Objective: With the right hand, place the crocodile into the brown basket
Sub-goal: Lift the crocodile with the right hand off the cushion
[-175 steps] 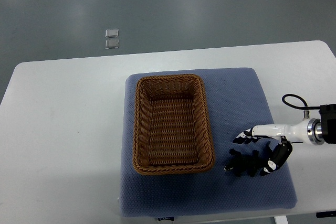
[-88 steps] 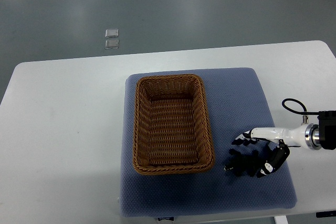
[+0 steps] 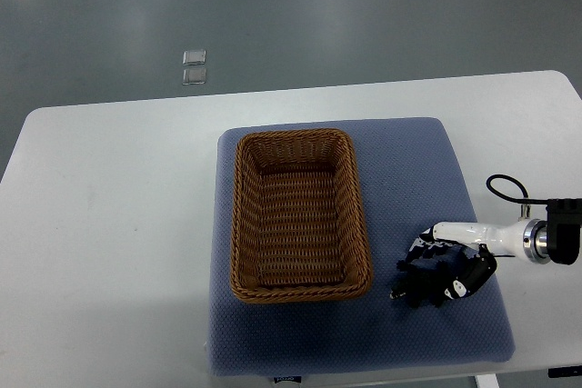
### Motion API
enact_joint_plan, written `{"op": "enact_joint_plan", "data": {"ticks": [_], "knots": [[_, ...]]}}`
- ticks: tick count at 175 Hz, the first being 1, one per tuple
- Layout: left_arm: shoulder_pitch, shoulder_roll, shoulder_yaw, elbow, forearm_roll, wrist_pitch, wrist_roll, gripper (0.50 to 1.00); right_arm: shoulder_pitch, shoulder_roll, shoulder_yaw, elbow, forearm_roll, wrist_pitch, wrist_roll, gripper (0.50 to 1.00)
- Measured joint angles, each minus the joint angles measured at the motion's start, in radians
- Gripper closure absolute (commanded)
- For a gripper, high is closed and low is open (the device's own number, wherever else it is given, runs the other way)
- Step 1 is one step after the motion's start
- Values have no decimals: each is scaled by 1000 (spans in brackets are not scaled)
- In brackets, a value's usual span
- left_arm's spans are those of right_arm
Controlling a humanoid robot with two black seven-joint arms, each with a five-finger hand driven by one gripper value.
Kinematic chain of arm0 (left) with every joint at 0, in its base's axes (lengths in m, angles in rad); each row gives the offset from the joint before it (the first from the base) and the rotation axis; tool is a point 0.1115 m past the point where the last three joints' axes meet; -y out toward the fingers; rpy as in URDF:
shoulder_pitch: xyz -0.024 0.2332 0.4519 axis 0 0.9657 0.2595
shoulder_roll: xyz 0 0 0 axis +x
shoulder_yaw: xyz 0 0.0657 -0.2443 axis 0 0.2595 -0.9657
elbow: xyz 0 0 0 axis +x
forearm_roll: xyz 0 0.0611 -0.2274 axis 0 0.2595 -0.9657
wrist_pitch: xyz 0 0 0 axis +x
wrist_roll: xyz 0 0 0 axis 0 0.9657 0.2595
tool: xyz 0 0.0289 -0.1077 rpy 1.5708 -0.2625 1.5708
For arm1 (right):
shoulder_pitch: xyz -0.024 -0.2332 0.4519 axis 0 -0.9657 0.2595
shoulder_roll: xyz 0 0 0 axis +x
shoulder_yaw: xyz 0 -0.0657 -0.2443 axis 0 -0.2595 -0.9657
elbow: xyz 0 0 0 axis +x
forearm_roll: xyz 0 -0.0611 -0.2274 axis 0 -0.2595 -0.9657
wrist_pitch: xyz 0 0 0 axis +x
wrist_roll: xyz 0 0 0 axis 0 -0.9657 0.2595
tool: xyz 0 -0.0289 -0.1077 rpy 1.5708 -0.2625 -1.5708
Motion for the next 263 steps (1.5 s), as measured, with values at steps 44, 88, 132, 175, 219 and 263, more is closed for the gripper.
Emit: {"op": "enact_joint_plan", "data": {"ticks": [44, 88, 132, 175, 219, 263], "knots": [[0, 0, 0, 0, 0, 1, 0, 500, -1, 0, -1, -3, -21, 0, 16, 920], [0, 0, 0, 0, 0, 2, 0, 500, 8, -10, 25, -5, -19, 5, 21, 920], [0, 0, 0, 1, 0, 2, 0, 500, 29, -36, 70, -5, -13, 15, 21, 916], [0, 0, 0, 0, 0, 2, 0, 500, 72, -74, 81, -5, -8, 22, 23, 912], [0, 0, 1, 0, 0, 2, 0, 500, 112, -100, 123, -3, -2, 67, 28, 910], [0, 0, 3, 0, 0, 2, 0, 500, 195, -107, 125, -3, 22, 83, 29, 906]]}}
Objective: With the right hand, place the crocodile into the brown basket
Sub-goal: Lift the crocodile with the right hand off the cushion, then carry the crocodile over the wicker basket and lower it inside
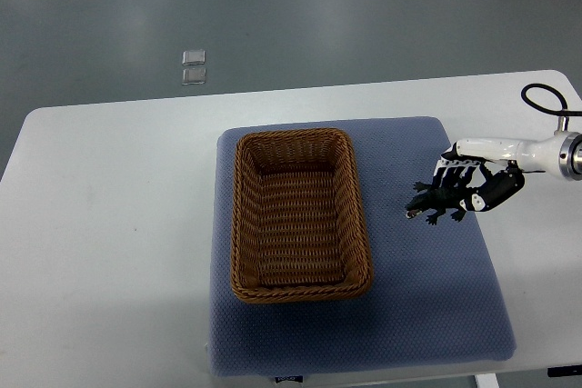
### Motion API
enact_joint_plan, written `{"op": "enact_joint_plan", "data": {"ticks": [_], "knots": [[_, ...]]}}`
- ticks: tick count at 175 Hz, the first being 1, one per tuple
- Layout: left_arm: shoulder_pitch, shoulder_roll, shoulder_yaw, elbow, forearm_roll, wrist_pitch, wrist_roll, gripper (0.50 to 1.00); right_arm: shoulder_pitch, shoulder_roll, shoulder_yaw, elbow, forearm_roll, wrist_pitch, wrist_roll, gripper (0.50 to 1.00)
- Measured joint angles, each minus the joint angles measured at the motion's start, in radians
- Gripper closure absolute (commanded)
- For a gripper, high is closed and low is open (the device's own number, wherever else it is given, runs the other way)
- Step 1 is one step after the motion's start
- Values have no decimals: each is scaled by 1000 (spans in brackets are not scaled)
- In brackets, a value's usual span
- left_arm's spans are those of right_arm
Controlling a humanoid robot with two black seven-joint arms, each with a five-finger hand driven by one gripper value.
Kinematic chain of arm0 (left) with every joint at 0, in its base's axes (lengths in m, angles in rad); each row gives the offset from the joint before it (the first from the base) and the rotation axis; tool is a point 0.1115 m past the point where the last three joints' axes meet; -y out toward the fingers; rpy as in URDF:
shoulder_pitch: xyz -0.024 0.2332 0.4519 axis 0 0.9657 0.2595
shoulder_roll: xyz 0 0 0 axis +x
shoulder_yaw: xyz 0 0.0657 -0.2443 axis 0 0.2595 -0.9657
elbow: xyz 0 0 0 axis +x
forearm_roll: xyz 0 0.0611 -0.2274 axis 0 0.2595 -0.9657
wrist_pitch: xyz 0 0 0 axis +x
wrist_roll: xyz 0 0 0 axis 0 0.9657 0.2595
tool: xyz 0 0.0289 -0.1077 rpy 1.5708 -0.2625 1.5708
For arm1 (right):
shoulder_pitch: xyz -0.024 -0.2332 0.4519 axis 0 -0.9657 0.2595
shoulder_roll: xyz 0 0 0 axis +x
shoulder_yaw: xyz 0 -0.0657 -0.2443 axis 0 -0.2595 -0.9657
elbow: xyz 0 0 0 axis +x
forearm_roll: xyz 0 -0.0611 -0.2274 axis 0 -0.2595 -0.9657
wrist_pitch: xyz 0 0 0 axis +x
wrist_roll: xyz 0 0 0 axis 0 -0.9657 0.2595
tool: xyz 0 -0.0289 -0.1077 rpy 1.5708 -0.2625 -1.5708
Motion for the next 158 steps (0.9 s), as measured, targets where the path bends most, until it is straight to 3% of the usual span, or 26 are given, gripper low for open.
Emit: {"op": "enact_joint_plan", "data": {"ticks": [39, 158], "knots": [[0, 0, 0, -4, 0, 0, 0, 500, 122, 51, -11, -25, 35, 7, 0, 906], [0, 0, -1, -6, 0, -6, 0, 500, 344, 447, -151, -303, 35, 27, -5, 897]]}}
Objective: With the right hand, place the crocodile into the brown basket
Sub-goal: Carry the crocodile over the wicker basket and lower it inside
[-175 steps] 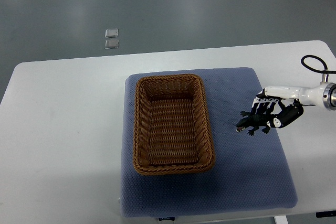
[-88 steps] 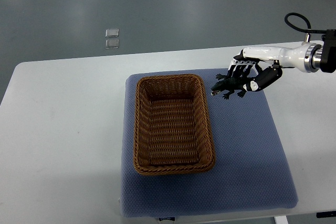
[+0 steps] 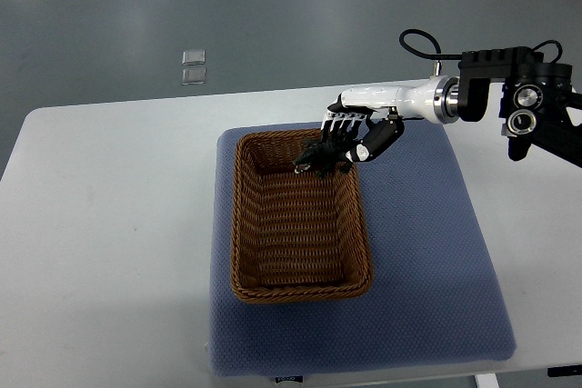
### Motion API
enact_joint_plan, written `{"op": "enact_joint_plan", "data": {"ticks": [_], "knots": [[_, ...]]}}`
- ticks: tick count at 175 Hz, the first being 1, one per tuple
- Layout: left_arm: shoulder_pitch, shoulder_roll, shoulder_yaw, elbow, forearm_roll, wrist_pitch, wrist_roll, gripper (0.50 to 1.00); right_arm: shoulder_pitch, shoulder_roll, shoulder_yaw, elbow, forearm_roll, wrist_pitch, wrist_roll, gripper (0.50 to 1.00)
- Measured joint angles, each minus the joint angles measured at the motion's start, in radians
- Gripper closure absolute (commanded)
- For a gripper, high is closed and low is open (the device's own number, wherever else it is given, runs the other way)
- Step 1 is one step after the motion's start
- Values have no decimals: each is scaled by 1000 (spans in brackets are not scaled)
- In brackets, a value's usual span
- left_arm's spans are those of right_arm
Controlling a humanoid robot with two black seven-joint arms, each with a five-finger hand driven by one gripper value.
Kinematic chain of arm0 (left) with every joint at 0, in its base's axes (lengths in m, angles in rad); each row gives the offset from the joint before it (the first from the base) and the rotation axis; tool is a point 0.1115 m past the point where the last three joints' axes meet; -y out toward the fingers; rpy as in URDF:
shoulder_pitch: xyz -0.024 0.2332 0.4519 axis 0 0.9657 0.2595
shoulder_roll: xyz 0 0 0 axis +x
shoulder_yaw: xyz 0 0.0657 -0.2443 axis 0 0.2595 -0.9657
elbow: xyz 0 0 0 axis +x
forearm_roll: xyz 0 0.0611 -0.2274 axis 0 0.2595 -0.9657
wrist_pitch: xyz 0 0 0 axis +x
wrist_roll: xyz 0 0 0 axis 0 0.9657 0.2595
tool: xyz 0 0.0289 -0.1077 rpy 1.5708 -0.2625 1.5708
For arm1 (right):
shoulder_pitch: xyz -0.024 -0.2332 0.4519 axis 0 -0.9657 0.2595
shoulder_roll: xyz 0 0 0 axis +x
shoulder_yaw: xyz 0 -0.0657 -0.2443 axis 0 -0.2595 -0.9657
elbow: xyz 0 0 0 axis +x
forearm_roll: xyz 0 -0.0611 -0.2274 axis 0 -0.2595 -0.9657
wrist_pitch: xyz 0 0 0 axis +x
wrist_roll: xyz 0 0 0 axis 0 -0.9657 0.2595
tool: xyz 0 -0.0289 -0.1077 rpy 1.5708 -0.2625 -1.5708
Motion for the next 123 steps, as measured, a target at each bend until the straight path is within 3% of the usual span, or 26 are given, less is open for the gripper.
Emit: {"op": "enact_joint_plan", "data": {"ticks": [58, 123], "knots": [[0, 0, 0, -2, 0, 1, 0, 500, 14, 171, -66, -144, -14, -11, 2, 893], [0, 0, 0, 2, 0, -3, 0, 500, -10, 233, -105, -215, -30, -27, 4, 801]]}}
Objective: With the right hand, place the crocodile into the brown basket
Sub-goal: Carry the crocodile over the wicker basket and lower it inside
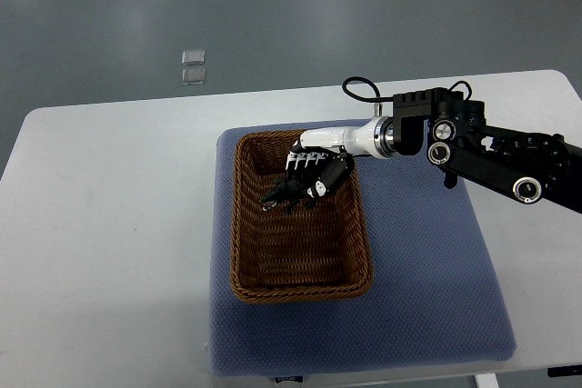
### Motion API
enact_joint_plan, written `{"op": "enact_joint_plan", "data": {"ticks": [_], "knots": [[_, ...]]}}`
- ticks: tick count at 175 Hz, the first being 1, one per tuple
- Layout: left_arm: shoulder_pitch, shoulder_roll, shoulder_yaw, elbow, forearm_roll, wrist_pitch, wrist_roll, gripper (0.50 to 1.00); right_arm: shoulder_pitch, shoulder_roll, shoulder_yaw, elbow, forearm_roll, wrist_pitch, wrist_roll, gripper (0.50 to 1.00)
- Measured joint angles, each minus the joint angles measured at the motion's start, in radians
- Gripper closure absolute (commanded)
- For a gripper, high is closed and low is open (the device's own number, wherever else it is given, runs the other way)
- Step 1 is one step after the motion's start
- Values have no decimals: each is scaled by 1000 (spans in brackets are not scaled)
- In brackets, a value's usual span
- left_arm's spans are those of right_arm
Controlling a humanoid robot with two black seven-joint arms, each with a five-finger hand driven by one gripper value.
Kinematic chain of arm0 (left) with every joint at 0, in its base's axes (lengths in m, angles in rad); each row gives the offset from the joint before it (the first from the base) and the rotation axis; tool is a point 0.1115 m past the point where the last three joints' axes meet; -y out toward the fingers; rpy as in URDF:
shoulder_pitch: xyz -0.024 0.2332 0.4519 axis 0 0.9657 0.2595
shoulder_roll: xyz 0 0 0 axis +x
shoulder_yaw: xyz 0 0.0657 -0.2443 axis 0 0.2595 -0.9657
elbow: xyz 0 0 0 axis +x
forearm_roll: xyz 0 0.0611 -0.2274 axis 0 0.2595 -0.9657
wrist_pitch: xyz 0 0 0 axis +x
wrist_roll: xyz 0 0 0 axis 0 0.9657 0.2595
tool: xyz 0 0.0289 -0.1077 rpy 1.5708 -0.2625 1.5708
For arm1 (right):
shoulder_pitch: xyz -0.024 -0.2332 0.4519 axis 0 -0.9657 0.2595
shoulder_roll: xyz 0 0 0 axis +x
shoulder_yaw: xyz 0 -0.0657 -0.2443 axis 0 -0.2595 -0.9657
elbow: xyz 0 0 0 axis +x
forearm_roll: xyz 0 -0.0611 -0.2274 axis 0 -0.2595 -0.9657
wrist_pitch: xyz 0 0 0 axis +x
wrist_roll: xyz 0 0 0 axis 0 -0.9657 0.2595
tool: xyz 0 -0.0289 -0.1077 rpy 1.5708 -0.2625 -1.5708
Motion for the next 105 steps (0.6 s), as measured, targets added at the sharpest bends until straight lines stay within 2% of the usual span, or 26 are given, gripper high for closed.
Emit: {"op": "enact_joint_plan", "data": {"ticks": [32, 43, 74, 94, 105], "knots": [[0, 0, 1, -3, 0, 0, 0, 500, -17, 18, 0, -15, -2, -19, 1, 781], [0, 0, 1, -3, 0, 0, 0, 500, -22, 25, 0, -25, -2, -21, 2, 754], [0, 0, 2, -2, 0, 0, 0, 500, -38, 33, 1, -32, -2, -25, 3, 742], [0, 0, 1, -2, 0, 0, 0, 500, -44, 33, 5, -32, -2, -25, 3, 701], [0, 0, 1, -2, 0, 0, 0, 500, -44, 29, 14, -32, -1, -25, 3, 644]]}}
